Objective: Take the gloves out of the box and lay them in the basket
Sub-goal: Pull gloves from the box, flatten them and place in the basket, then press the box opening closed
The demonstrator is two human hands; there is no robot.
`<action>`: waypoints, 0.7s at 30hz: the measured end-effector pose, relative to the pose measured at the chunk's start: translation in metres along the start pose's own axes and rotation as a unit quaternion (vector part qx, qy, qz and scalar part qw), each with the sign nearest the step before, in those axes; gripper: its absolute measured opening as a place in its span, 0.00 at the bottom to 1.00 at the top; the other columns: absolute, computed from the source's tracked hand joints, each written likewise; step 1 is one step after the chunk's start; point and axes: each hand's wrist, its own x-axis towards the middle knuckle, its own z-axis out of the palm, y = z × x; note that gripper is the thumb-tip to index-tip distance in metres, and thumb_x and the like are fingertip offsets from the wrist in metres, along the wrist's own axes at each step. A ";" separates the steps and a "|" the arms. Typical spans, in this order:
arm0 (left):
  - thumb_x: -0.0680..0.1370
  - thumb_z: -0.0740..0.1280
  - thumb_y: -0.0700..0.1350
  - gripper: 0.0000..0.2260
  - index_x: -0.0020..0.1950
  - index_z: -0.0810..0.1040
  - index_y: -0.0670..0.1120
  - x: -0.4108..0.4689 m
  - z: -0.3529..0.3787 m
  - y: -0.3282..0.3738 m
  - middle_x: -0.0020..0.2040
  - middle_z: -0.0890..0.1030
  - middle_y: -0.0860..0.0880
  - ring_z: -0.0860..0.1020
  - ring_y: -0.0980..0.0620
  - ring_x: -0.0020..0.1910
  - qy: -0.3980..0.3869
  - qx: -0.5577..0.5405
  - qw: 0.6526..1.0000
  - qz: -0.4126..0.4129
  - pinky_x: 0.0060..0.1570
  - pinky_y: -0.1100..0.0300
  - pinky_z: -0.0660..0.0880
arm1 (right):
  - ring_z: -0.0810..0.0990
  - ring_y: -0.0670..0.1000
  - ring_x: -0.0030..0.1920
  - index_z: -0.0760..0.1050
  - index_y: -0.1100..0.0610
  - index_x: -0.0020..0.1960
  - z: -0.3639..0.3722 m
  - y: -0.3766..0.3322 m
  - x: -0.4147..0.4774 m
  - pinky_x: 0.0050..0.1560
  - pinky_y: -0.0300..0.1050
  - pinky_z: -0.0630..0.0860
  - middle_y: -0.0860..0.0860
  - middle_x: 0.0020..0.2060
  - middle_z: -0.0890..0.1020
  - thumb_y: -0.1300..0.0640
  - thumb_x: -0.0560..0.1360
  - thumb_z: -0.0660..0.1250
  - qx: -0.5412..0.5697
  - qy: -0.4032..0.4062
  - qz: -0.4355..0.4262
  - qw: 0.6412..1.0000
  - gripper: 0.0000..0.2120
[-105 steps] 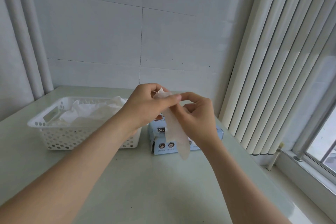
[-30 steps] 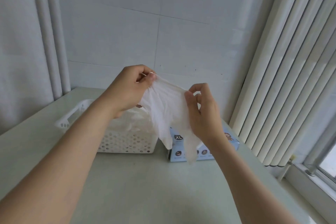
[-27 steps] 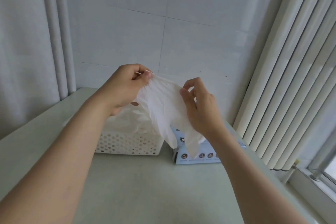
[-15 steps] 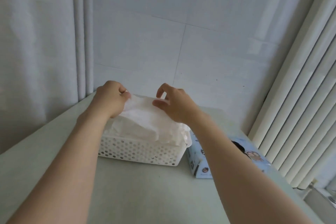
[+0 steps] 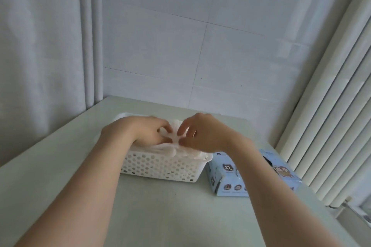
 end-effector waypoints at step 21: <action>0.83 0.64 0.54 0.14 0.64 0.77 0.48 -0.015 0.071 0.148 0.59 0.77 0.51 0.73 0.50 0.62 0.199 0.086 0.940 0.263 0.62 0.54 0.73 | 0.75 0.61 0.66 0.64 0.55 0.77 0.020 0.131 -0.136 0.61 0.55 0.70 0.57 0.64 0.78 0.47 0.77 0.65 0.065 0.236 0.433 0.868 0.31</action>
